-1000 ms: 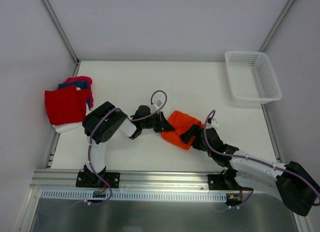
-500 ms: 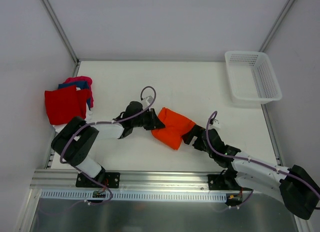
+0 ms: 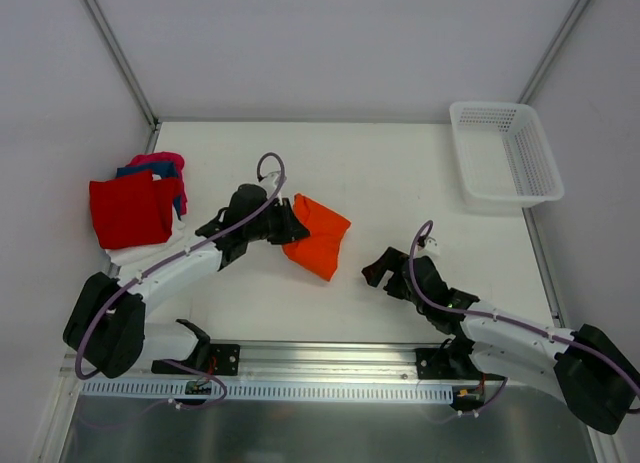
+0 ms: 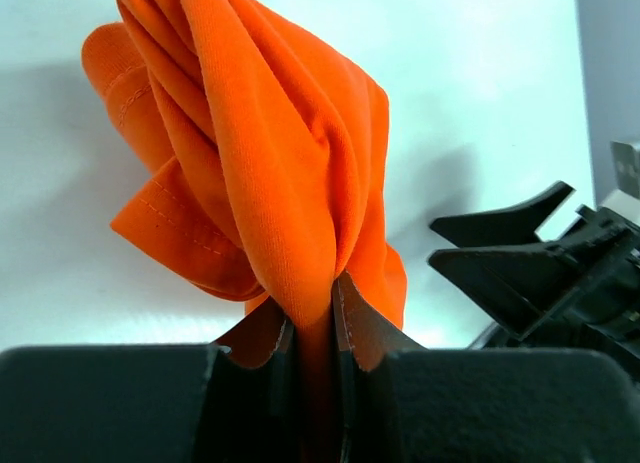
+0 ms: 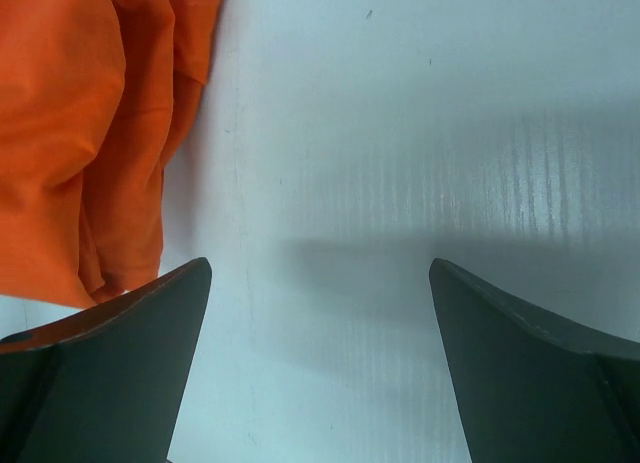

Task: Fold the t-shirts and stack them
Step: Neatly place the folded tshirt to the corner

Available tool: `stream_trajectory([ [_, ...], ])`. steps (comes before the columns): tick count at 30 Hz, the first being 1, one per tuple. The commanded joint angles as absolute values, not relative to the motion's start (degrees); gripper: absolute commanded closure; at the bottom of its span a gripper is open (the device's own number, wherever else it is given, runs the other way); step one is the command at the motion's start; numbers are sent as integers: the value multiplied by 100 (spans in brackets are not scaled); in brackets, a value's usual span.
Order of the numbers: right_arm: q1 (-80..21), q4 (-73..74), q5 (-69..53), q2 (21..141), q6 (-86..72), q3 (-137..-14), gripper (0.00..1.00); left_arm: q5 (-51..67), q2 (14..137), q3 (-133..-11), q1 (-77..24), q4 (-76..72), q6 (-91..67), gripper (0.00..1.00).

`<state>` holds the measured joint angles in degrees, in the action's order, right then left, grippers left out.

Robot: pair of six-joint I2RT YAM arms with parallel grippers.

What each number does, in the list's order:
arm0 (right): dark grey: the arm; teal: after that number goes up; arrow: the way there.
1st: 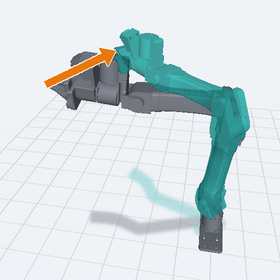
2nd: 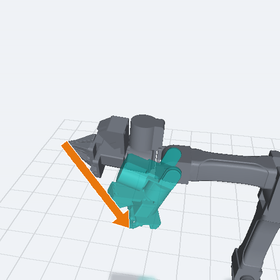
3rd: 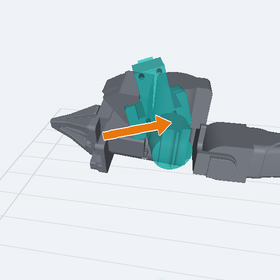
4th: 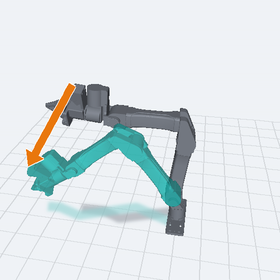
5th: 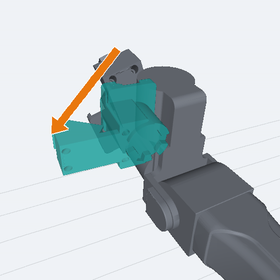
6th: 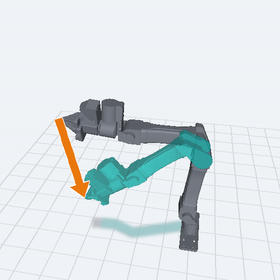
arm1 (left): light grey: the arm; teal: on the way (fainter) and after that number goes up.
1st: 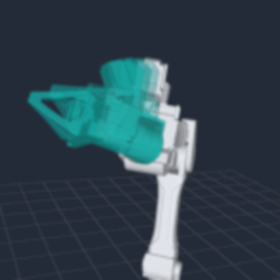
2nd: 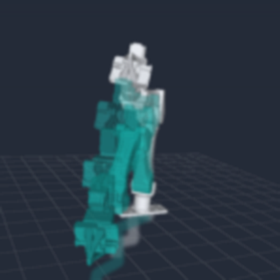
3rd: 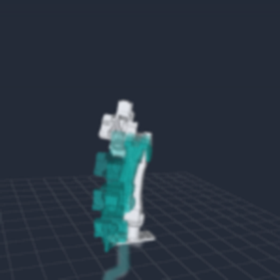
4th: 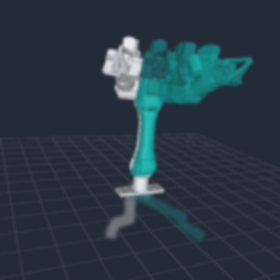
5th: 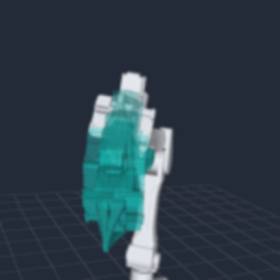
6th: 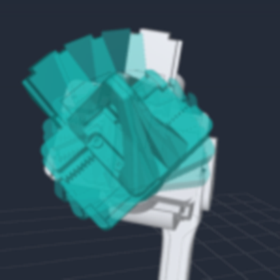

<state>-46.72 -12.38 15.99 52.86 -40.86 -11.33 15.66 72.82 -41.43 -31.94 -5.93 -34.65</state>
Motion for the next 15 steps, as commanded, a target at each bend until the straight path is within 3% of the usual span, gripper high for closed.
stream_trajectory([
  [1, -4693, -1055, 1573, 5274, -4008, -1055, 4, 1354, 7347, -4570, -3006, -89, -3155, 100],
  [15, -4693, -756, 1749, 4588, -3911, -844, 3, 888, 7576, -5510, -1285, 1291, -2822, 100],
])
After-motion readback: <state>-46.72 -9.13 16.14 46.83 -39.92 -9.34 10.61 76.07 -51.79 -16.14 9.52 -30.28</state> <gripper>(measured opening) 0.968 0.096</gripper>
